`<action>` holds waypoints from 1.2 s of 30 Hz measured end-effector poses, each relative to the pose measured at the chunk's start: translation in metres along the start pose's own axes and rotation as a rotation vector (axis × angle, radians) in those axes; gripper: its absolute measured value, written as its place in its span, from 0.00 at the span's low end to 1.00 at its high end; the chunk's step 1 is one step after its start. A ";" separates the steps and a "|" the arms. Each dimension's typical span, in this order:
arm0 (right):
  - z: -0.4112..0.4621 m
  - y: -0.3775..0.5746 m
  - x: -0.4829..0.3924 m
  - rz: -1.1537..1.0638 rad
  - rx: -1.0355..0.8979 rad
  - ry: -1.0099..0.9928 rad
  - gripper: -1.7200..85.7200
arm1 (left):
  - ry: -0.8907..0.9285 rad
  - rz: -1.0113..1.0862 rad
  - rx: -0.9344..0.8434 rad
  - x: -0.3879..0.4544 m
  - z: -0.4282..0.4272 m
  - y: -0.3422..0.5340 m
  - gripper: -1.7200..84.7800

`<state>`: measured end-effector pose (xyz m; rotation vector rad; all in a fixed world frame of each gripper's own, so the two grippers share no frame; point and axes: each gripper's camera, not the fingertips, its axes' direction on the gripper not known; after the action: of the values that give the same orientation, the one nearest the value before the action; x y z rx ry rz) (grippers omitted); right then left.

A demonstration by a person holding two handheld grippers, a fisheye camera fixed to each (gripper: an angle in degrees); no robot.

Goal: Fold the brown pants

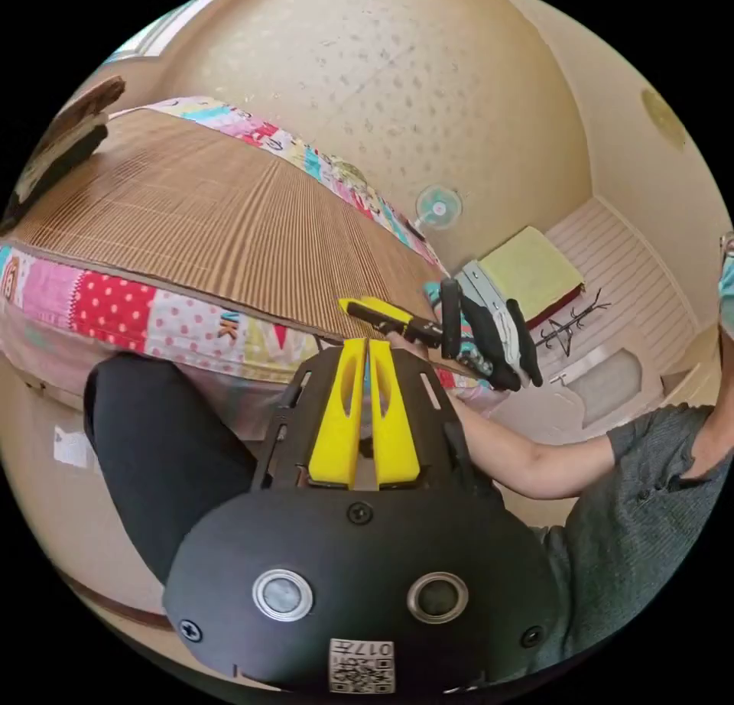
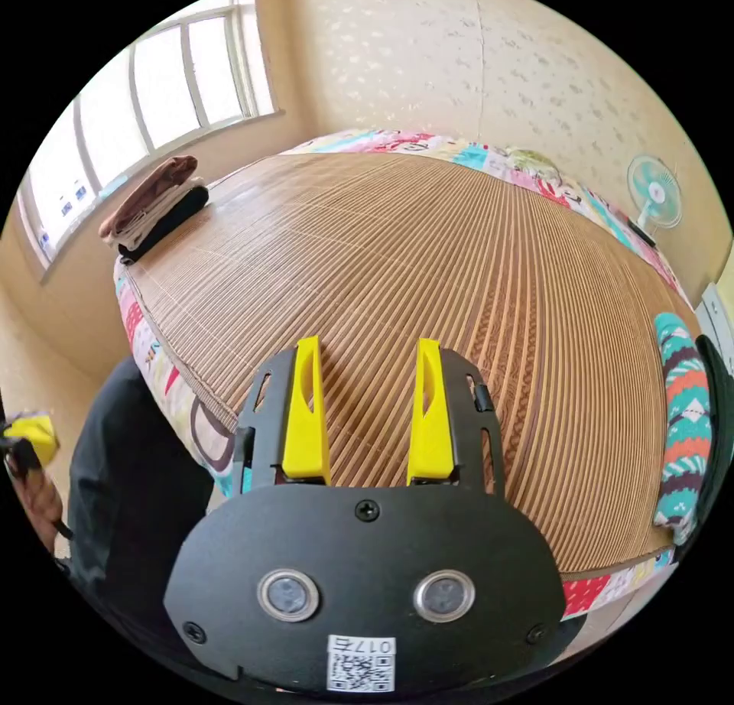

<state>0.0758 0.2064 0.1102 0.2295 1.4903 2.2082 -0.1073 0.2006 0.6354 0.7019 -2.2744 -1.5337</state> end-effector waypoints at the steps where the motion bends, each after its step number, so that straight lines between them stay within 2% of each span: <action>1: 0.002 0.007 -0.007 -0.029 0.017 -0.001 0.18 | 0.017 -0.012 0.037 -0.011 -0.012 0.000 0.02; 4: 0.007 0.016 -0.016 -0.066 0.029 -0.011 0.17 | -0.041 -0.126 0.218 -0.072 -0.073 0.000 0.06; 6: 0.010 0.019 -0.012 -0.054 0.027 -0.041 0.16 | -0.262 -0.160 0.302 -0.102 -0.120 -0.020 0.10; 8: 0.012 0.023 -0.007 -0.037 0.027 -0.074 0.16 | -0.421 -0.139 0.306 -0.113 -0.147 -0.054 0.11; 10: 0.016 0.027 -0.005 -0.029 0.024 -0.089 0.16 | -0.659 -0.068 0.291 -0.110 -0.164 -0.097 0.13; 11: 0.017 0.028 -0.005 -0.029 0.026 -0.089 0.16 | -0.861 -0.038 0.360 -0.103 -0.172 -0.121 0.14; 12: 0.018 0.031 -0.006 -0.033 0.030 -0.084 0.16 | -0.964 0.005 0.416 -0.099 -0.177 -0.146 0.14; 13: 0.020 0.033 -0.007 -0.037 0.031 -0.079 0.16 | -0.978 0.028 0.416 -0.100 -0.179 -0.160 0.15; 16: 0.024 0.038 -0.003 -0.028 0.027 -0.092 0.16 | -0.973 0.022 0.282 -0.129 -0.181 -0.240 0.16; 20: 0.028 0.043 0.006 -0.012 0.025 -0.122 0.16 | -1.139 -0.111 -0.050 -0.214 -0.145 -0.304 0.18; 21: 0.029 0.044 0.008 -0.010 0.024 -0.126 0.16 | -1.237 -0.095 -0.099 -0.227 -0.135 -0.305 0.17; 23: 0.030 0.047 0.011 -0.007 0.023 -0.129 0.15 | -1.314 -0.056 -0.058 -0.227 -0.131 -0.301 0.14; 25: 0.033 0.050 0.017 0.000 0.021 -0.138 0.15 | -1.260 -0.143 0.008 -0.229 -0.145 -0.304 0.12; 26: 0.033 0.050 0.019 0.002 0.021 -0.142 0.15 | -1.138 -0.220 0.080 -0.233 -0.166 -0.305 0.09; 28: 0.036 0.053 0.026 0.015 0.021 -0.161 0.15 | -0.866 -0.345 0.187 -0.249 -0.205 -0.303 0.06; 30: 0.037 0.055 0.031 0.021 0.023 -0.166 0.15 | -0.417 -0.419 0.298 -0.275 -0.252 -0.305 0.05; 31: 0.038 0.057 0.033 0.020 0.025 -0.164 0.15 | -0.321 -0.419 0.337 -0.276 -0.261 -0.306 0.04; 33: 0.038 0.059 0.035 0.016 0.027 -0.161 0.15 | 0.072 -0.345 0.472 -0.266 -0.282 -0.313 0.04; 35: 0.039 0.060 0.038 0.015 0.027 -0.161 0.15 | 0.242 -0.231 0.450 -0.237 -0.272 -0.328 0.04; 36: 0.040 0.061 0.041 0.015 0.027 -0.162 0.15 | 0.249 -0.130 0.398 -0.204 -0.261 -0.337 0.04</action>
<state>0.0382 0.2396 0.1765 0.4196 1.4348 2.1267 0.2703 0.0089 0.4263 1.0970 -2.3954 -0.9768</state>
